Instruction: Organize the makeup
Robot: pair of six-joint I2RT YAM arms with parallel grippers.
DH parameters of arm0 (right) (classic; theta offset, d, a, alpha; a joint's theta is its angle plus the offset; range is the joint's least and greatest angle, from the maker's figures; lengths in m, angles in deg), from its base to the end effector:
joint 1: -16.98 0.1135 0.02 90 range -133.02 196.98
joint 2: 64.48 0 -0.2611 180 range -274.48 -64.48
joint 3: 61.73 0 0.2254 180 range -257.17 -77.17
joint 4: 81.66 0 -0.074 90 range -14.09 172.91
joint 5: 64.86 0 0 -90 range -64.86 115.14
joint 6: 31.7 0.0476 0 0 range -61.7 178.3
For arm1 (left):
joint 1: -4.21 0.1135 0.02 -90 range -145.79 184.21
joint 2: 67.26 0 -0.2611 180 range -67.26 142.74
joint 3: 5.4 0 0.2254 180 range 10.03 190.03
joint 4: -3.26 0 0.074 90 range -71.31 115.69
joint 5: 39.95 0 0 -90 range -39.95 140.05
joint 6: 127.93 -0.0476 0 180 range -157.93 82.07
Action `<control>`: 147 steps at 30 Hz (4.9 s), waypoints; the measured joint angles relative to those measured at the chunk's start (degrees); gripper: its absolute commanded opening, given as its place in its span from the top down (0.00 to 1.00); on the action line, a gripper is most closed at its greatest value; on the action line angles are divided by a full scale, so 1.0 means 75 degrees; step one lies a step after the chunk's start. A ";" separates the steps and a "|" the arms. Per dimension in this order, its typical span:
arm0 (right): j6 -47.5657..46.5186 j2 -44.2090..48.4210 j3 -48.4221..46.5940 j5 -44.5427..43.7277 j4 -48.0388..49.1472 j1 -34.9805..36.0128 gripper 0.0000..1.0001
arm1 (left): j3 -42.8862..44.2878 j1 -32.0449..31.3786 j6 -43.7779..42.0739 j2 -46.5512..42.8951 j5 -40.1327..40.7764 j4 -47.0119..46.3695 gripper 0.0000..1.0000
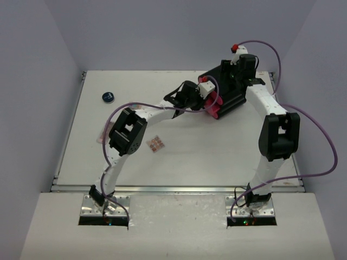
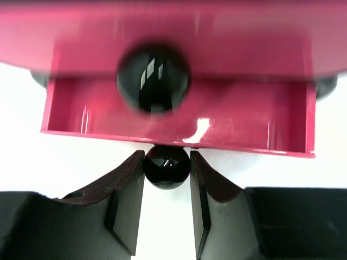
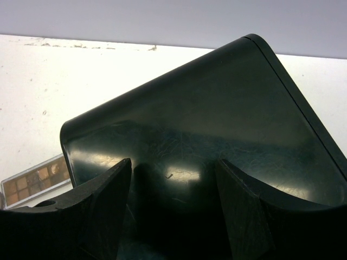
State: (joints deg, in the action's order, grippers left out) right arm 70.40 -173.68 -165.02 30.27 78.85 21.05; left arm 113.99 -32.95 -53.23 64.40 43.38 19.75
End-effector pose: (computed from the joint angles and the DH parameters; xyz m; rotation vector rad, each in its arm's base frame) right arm 0.4383 0.0355 0.2848 0.0844 2.0208 0.2694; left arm 0.4112 -0.3186 0.2023 0.9870 1.8403 -0.3536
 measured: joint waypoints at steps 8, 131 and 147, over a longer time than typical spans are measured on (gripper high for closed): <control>-0.0003 0.0000 -0.0003 0.0001 -0.0003 -0.0024 0.35 | -0.1201 0.0131 -0.0159 -0.0820 0.0008 0.0203 1.00; 0.0125 0.1757 0.1014 0.0921 -0.2160 -0.0125 0.23 | 0.0324 0.6302 0.0975 0.0395 0.1276 0.2911 1.00; 0.0105 0.1289 0.0505 0.0915 -0.2099 -0.0133 0.23 | 0.1411 0.3702 -0.0010 -0.1017 0.0823 0.3595 1.00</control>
State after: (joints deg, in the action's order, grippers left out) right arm 71.19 -164.02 -161.24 37.13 63.11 20.05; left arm 124.57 -5.18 -53.31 56.77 49.56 46.71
